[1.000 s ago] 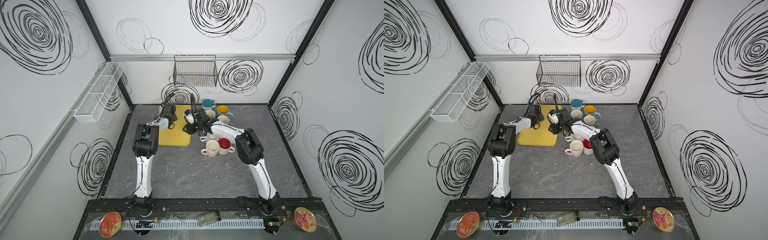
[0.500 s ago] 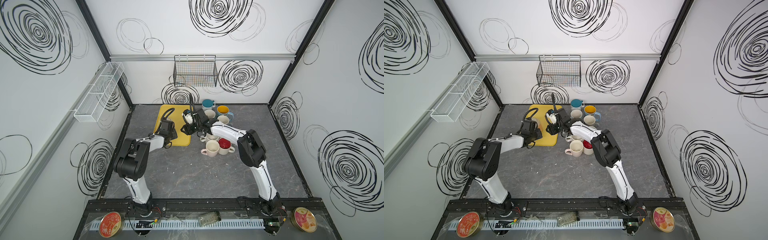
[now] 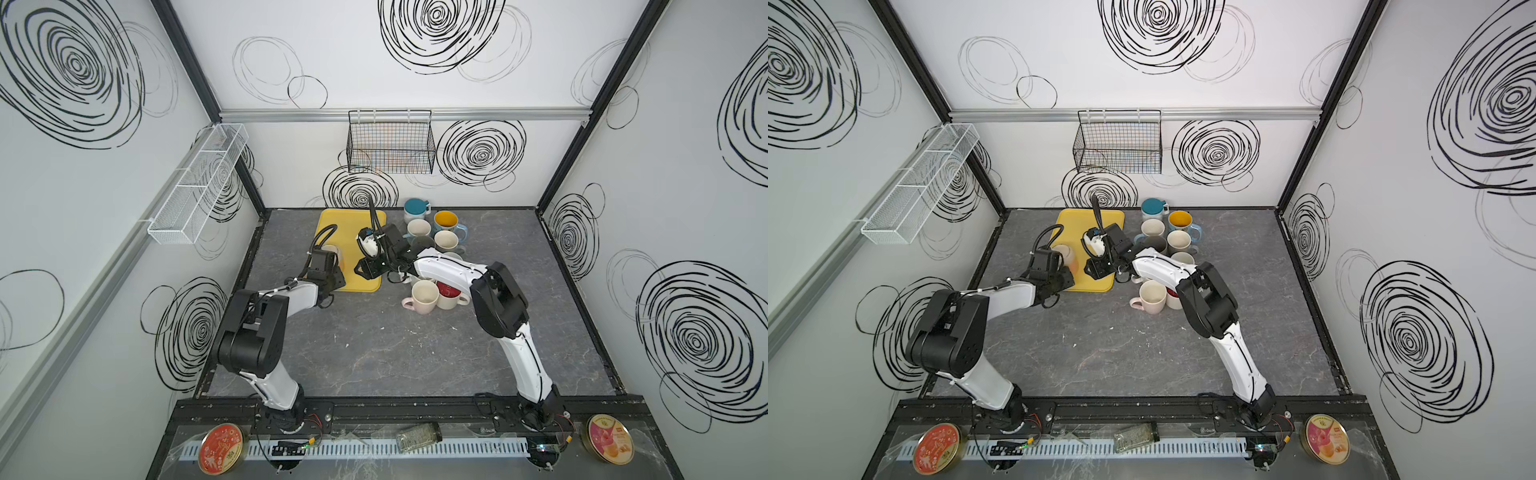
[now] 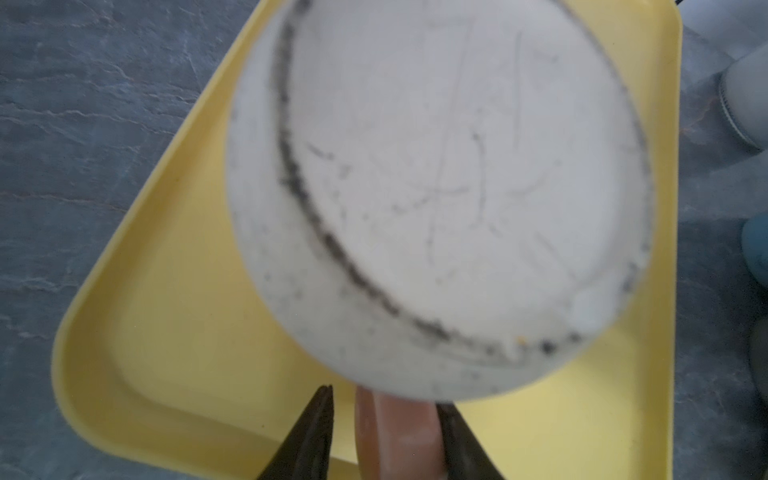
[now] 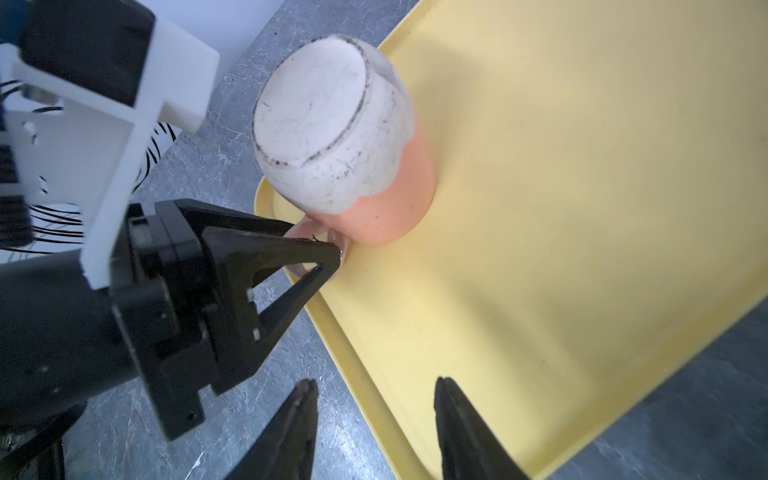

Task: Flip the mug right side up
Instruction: 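Lower the left gripper and grasp the upside-down peach mug's handle on the tray, then lift and tilt the peach mug with the left gripper while the right gripper approaches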

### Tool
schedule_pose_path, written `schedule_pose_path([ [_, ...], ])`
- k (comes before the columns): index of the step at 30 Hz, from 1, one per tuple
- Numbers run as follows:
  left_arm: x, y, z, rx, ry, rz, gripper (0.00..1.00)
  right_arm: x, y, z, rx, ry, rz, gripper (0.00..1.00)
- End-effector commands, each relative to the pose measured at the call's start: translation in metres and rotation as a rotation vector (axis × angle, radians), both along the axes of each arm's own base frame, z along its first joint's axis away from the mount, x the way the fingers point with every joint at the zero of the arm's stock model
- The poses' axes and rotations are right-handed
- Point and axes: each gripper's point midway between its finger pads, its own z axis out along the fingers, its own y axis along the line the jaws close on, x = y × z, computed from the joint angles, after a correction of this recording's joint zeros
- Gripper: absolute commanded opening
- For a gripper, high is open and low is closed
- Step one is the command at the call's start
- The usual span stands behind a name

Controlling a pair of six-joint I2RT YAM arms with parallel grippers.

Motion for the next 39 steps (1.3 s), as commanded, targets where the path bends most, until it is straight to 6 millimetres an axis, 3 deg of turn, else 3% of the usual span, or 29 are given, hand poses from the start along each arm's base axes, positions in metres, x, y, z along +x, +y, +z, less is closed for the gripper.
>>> schedule_pose_path([
  [1,0.002,0.007,0.016,0.014,-0.011,0.028,0.43,-0.009,-0.002,0.02,0.013,0.002,0.004,0.5],
  [10,0.011,0.012,0.012,0.099,0.106,0.028,0.44,-0.012,-0.002,0.019,0.012,0.01,0.026,0.5],
  [19,0.014,0.009,0.005,0.131,0.151,0.048,0.26,-0.016,-0.003,0.029,0.032,0.002,0.039,0.5],
  [23,0.017,0.009,0.008,0.142,0.16,0.058,0.08,-0.023,-0.007,0.034,0.056,0.034,0.068,0.5],
  [26,0.023,0.004,0.024,0.154,0.132,0.029,0.0,-0.013,-0.014,0.039,0.03,-0.016,0.052,0.5],
  [30,0.026,-0.008,0.05,0.118,0.037,-0.002,0.0,0.002,-0.024,0.06,0.091,0.002,-0.004,0.5],
  [39,0.027,-0.035,0.12,-0.06,-0.216,-0.091,0.0,0.004,-0.038,0.093,0.154,-0.077,-0.064,0.5],
])
